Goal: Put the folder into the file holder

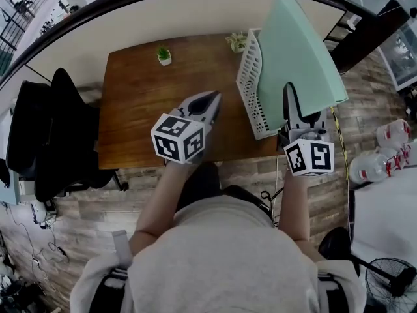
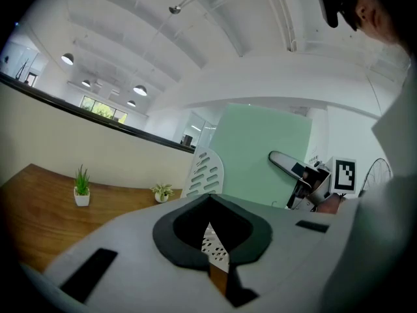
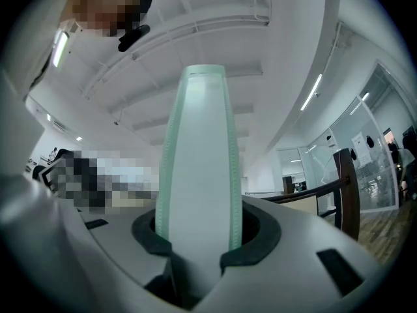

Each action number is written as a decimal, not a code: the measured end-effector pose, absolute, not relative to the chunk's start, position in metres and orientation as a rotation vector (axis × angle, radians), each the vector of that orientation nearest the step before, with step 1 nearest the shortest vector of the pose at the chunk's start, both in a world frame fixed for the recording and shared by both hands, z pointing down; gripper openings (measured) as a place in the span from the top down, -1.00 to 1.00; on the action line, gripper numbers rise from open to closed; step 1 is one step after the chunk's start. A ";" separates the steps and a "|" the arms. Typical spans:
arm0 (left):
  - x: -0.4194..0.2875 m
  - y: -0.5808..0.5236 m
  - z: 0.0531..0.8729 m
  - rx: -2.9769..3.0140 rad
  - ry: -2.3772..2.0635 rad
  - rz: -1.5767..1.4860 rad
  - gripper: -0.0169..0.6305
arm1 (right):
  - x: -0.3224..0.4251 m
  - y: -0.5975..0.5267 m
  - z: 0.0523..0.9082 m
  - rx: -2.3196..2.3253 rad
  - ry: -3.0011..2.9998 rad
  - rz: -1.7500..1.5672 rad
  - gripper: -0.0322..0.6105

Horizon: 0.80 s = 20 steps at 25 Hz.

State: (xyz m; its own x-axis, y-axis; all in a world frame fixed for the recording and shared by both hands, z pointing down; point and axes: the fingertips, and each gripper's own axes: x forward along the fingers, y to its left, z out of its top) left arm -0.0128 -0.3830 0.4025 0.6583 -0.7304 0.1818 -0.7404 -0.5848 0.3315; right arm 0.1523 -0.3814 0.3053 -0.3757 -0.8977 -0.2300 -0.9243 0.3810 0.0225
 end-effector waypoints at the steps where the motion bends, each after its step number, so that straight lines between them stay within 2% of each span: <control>1: -0.013 -0.384 0.404 2.495 -1.158 0.039 0.91 | 0.153 -0.382 0.308 -1.650 2.455 0.213 0.38; 20: -0.003 -0.385 0.429 2.460 -1.098 0.098 0.91 | 0.140 -0.401 0.364 -1.698 2.545 0.111 0.35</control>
State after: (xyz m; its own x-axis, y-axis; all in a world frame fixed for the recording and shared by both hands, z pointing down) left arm -0.0030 -0.3855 0.4288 0.6816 -0.6916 0.2388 -0.7230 -0.5864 0.3654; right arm 0.1401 -0.4015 0.3642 -0.3824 -0.9178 -0.1070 -0.9236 0.3830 0.0157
